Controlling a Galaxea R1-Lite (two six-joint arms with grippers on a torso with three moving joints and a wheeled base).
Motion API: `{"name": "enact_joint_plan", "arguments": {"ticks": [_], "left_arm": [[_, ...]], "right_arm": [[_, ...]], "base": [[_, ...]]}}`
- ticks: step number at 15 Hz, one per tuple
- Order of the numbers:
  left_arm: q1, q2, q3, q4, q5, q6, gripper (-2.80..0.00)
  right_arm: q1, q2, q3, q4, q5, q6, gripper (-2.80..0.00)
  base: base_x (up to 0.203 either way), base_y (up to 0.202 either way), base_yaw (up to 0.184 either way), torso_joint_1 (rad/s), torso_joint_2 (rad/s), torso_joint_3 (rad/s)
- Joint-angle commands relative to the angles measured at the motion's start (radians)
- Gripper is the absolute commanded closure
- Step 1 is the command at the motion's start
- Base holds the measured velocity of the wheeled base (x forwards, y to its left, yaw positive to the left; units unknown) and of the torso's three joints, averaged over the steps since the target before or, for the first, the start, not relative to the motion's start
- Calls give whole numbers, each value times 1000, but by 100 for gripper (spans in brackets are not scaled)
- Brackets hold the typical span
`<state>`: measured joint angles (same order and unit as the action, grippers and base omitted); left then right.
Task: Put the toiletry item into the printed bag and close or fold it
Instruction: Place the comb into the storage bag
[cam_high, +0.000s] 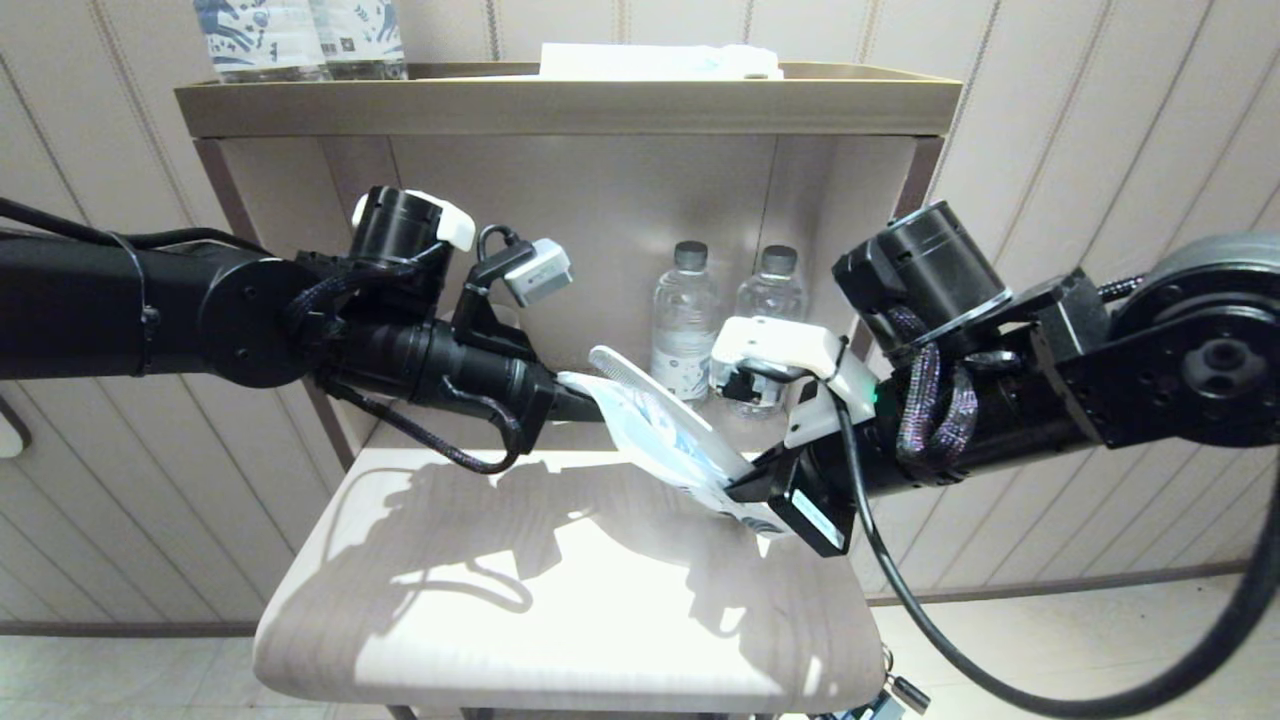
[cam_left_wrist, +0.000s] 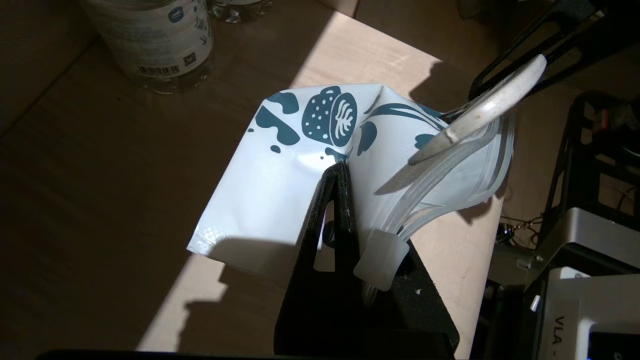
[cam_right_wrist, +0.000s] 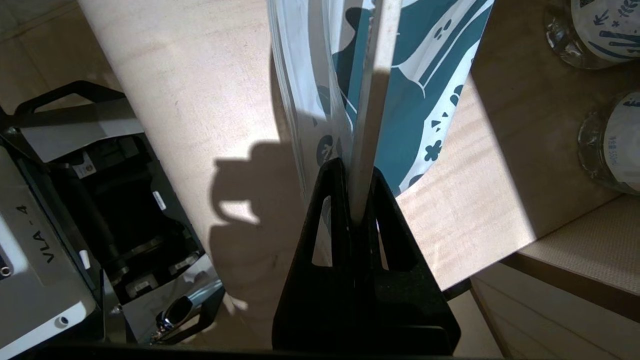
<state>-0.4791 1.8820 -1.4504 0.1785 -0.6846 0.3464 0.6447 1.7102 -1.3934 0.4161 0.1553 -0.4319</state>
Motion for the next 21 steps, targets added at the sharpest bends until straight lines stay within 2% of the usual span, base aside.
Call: {"name": "enact_joint_plan", "arguments": {"ticks": [1,7,17,21], "left_arm": [[-4,-1,-6,1,8,-4,0],[-41,12,-29,1,175,-35,0],[-49,2,-41,1,189,-34,0],[-58,3,-41,-1,244,-34,0]], "right_arm": [[0,-2,3,5,-7,-4,0],[4,-49,13,62,-100,-51,0],[18,-50,4,174,-156,-82,0],[18,-66,-17,257,-233,-84,0]], "base": [[0,0,0,0,0,0],[0,0,0,0,0,0],[0,0,0,0,0,0],[0,0,0,0,0,0]]}}
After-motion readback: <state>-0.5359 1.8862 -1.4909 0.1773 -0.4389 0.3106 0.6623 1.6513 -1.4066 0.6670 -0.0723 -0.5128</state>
